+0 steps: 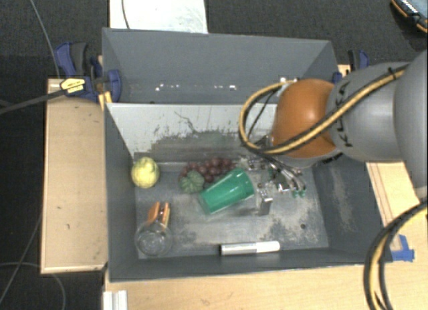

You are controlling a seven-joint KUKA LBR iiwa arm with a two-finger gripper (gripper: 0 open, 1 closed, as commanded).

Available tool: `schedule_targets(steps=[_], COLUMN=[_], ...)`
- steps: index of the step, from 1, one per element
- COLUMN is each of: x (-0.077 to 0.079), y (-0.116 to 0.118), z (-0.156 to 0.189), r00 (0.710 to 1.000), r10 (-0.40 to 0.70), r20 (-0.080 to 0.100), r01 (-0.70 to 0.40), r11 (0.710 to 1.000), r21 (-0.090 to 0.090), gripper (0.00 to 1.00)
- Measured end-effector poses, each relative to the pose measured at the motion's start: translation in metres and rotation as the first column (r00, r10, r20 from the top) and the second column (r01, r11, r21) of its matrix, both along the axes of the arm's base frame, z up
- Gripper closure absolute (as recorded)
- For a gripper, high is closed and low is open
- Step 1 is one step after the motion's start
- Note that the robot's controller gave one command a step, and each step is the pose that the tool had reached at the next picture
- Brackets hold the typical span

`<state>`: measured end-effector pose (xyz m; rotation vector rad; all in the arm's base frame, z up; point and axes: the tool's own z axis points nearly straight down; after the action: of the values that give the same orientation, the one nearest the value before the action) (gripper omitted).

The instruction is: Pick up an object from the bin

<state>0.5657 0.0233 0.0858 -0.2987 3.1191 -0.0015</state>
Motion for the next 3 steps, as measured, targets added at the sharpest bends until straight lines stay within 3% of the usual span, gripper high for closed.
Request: schedule_targets(steps=[1, 2, 3], x=[-0.025, -0.009, -0.008], y=[0.06, 0.083, 0.118], z=[0.068, 0.014, -0.015], r00=[1.0, 0.988, 0.893], r10=[0.018, 0.153, 0.451], r20=[0.009, -0.002, 0.005], r01=[-0.018, -0.153, -0.451], r11=[1.0, 0.988, 0.893], r21=[-0.002, 0.0, -0.009], gripper=[0.0, 0.0, 0.0])
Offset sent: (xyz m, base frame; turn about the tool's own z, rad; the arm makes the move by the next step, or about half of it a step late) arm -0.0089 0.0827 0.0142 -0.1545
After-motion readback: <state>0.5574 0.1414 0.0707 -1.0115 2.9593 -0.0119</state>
